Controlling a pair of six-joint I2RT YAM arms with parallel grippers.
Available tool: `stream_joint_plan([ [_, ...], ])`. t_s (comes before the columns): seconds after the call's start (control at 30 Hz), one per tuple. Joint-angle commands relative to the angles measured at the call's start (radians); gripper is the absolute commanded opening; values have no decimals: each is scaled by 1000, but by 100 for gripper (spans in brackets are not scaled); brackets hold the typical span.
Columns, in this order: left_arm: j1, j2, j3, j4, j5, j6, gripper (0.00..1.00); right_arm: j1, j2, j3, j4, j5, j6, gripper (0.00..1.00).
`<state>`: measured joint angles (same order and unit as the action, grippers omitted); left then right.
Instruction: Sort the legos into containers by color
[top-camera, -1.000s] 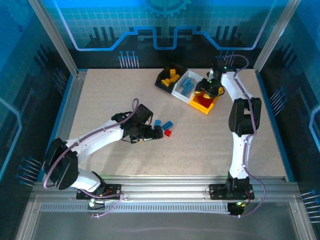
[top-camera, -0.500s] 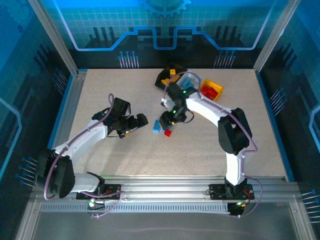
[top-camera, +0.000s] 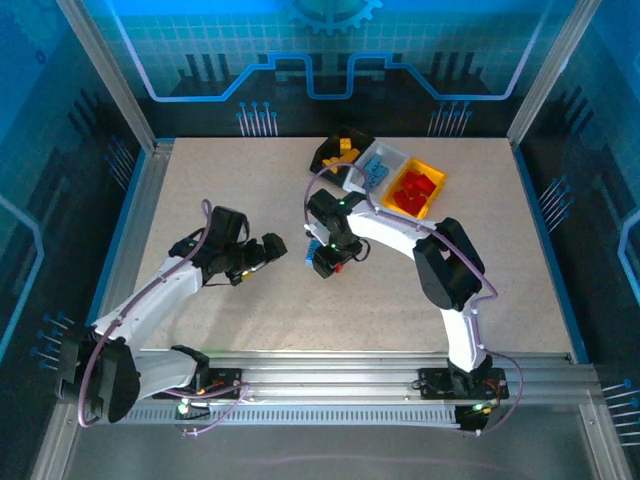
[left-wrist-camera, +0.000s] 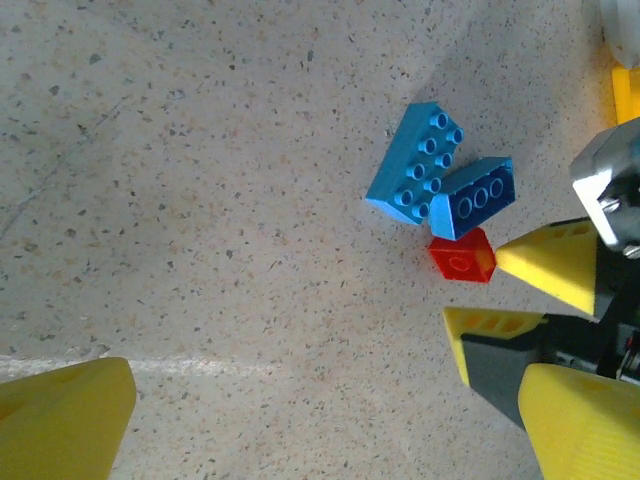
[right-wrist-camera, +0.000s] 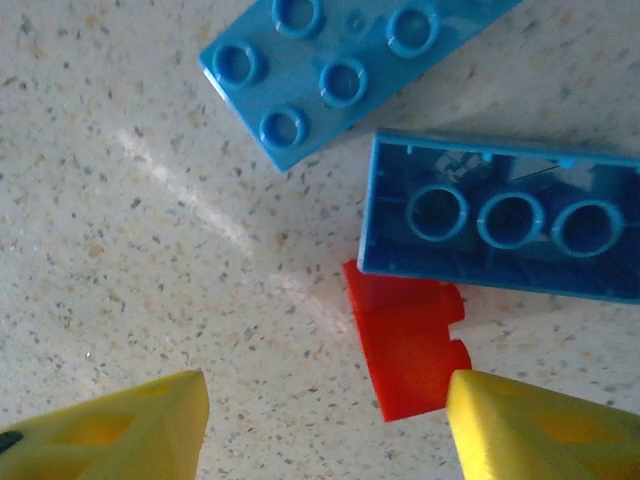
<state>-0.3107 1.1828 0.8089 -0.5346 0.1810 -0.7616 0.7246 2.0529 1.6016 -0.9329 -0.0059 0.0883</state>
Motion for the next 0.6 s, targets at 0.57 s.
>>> stream_joint_plan([
  [0.57, 23, -37, -33, -18, 23, -30, 99, 4, 80, 17, -9, 119, 10, 45],
])
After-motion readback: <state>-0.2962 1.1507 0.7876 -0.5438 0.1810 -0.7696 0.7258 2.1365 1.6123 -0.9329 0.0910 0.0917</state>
